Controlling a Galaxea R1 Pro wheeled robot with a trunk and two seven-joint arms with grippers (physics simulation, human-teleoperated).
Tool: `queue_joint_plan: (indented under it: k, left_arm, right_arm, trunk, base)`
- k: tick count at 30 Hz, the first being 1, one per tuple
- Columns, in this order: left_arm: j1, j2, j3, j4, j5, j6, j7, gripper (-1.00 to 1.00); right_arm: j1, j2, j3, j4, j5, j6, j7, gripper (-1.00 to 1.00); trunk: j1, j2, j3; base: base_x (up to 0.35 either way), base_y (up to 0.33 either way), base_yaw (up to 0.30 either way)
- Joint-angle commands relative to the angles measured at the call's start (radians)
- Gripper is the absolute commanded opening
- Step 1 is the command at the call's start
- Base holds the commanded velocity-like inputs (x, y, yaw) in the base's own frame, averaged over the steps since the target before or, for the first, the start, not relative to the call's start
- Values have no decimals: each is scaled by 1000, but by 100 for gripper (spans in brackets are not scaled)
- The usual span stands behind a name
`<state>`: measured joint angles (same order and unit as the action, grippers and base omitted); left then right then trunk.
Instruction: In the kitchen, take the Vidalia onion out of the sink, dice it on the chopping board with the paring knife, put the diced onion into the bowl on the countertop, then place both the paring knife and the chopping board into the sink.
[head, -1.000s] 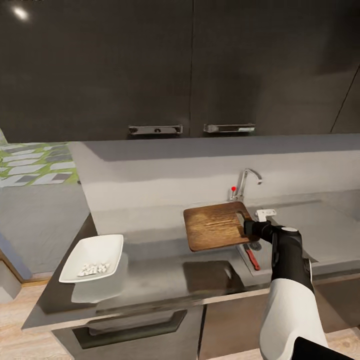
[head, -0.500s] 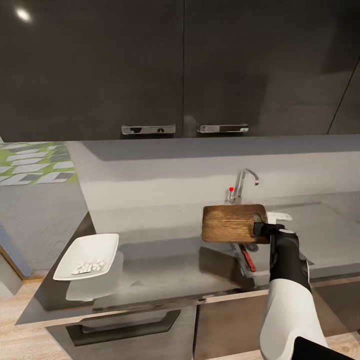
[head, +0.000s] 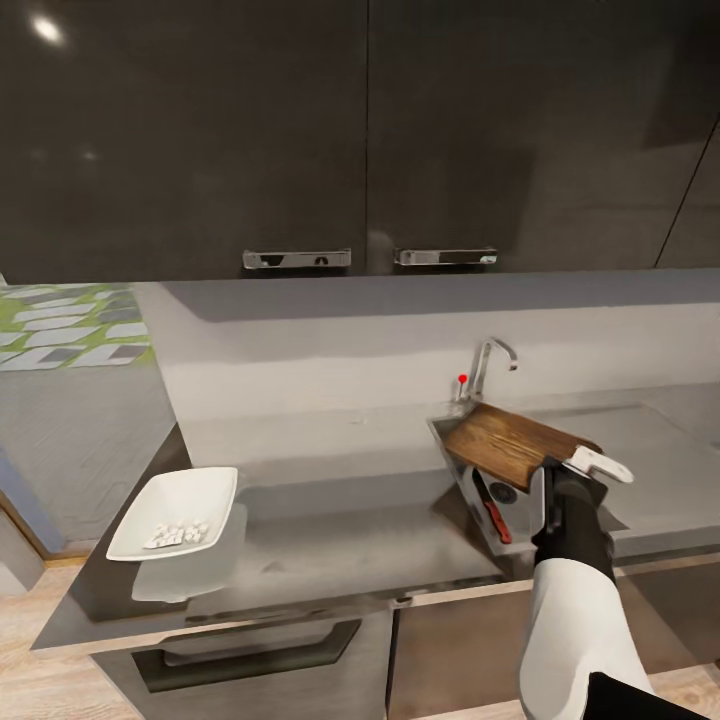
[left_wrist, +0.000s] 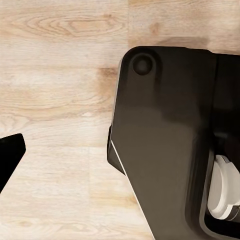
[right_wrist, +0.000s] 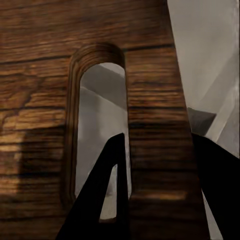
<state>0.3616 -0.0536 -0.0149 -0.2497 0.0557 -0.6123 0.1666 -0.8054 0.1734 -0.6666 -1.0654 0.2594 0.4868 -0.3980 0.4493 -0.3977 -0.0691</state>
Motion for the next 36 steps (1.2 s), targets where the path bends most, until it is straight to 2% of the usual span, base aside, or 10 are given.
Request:
queue_joint_plan:
  k: [1,9,16,20,26,27,29,30,33,36]
  left_arm:
    - [0,0,-2,-2,6,-1,1,100]
    - [0,0,-2,-2,5,-1,1,100]
    - [0,0,-2,-2,6,-1,1,100]
    - [0,0,-2,-2,5,-1,1,100]
    - [0,0,-2,-2,6,-1,1,100]
    - [0,0,-2,-2,6,-1,1,100]
    - [0,0,-2,-2,6,-1,1,100]
    - [0,0,-2,-2,6,-1,1,100]
    - [0,0,-2,-2,6,-1,1,100]
    - [0,0,-2,-2,6,-1,1,100]
  right_arm:
    - [-2,1,-1,3,-5,5,-17,-100]
    - [-2,1,0,11,-82,8,-56,-100]
    - [-1,1,1,12,-92,9,-78,-100]
    - [-1,1,2,12,-92,10,-79,-100]
    - [-1,1,12,25,-93,5,-99,-100]
    - [-2,1,14,29,-95,-2,-122,-100]
    - [-2,1,20,34,-131,-48,-214,-100]
    - [-2,1,30,35,-178,-102,-288,-100]
    - [-2,1,70,37,-275,-234,-454,-100]
    - [-2,1,111,50,-318,-315,-552,-100]
  trunk:
    - [1,-2,-2]
    - [1,-2,-2]
    - [1,-2,-1]
    - [1,-2,-1]
    - [1,-2,-1]
    - [1,-2,-1]
    - [1,-2,-1]
    - [1,-2,-1]
    - [1,-2,-1]
    - [1,-2,-1]
  base:
    - [0,0,0]
    - [0,-108,1]
    - [0,-285,190]
    - [0,-74,241]
    - [0,-8,42]
    - [0,-1,6]
    - [0,0,3]
    - [0,0,1]
    - [0,0,0]
    - [0,0,0]
